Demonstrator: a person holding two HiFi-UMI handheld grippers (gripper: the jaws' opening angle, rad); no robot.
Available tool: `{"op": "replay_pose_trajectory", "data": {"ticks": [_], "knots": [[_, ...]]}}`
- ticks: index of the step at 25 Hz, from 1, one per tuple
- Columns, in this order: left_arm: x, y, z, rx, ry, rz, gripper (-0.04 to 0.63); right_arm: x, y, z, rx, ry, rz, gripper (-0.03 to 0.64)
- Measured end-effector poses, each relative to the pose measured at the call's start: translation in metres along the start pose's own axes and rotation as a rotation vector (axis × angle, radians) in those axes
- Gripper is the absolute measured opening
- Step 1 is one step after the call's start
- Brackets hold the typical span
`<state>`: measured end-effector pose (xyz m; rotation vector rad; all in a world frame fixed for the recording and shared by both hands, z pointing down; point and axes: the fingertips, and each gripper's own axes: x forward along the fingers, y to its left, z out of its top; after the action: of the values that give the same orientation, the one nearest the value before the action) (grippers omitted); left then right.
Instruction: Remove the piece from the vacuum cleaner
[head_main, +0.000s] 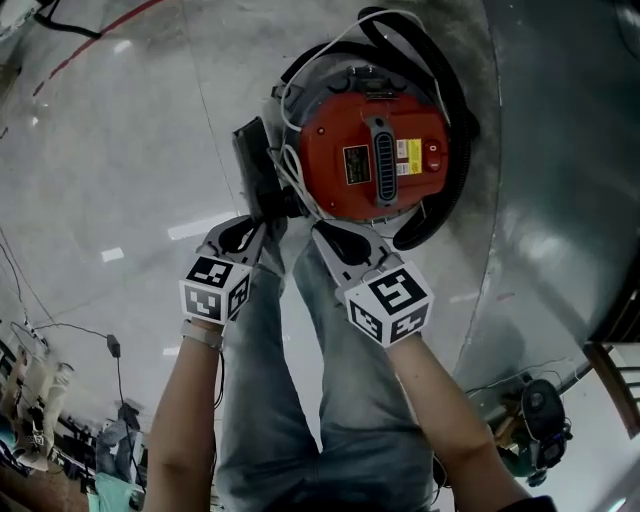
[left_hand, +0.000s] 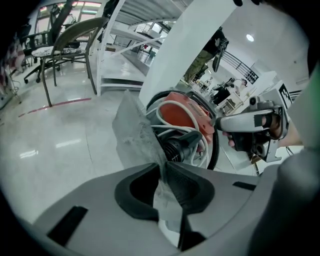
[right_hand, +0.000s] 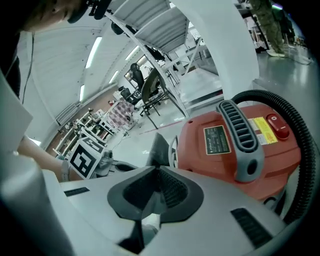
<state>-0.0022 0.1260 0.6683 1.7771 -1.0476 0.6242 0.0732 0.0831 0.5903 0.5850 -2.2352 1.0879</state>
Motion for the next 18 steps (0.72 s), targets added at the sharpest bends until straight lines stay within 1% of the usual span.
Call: {"op": "replay_pose_trajectory", "data": {"ticks": [2,4,7,9,12,18], "knots": [[-0.001,0.003,0.0,-0.019,-0.01,-0.013,0.078,0.017,0.007,0.003,0.026,0.006,0.019,0.034],[-0.003,0.004,0.0,-0.031,-0.025,-0.033,0.092,0.035,0.014,0.004,0.057,0.023,0.032,0.047],[-0.003,0.003,-0.001,-0.028,-0.044,-0.068,0.092,0.056,0.021,0.004,0.077,0.062,0.022,0.077],[-0.004,0.003,-0.002,-0.03,-0.049,-0.09,0.098,0.068,0.026,0.004,0.073,0.086,0.005,0.075],[-0.005,0.005,-0.003,-0.021,-0.049,-0.112,0.106,0.087,0.032,0.002,0.086,0.124,-0.039,0.091],[-0.007,0.001,-0.008,0.023,-0.043,-0.167,0.129,0.109,0.026,-0.002,0.107,0.202,-0.183,0.117]]}}
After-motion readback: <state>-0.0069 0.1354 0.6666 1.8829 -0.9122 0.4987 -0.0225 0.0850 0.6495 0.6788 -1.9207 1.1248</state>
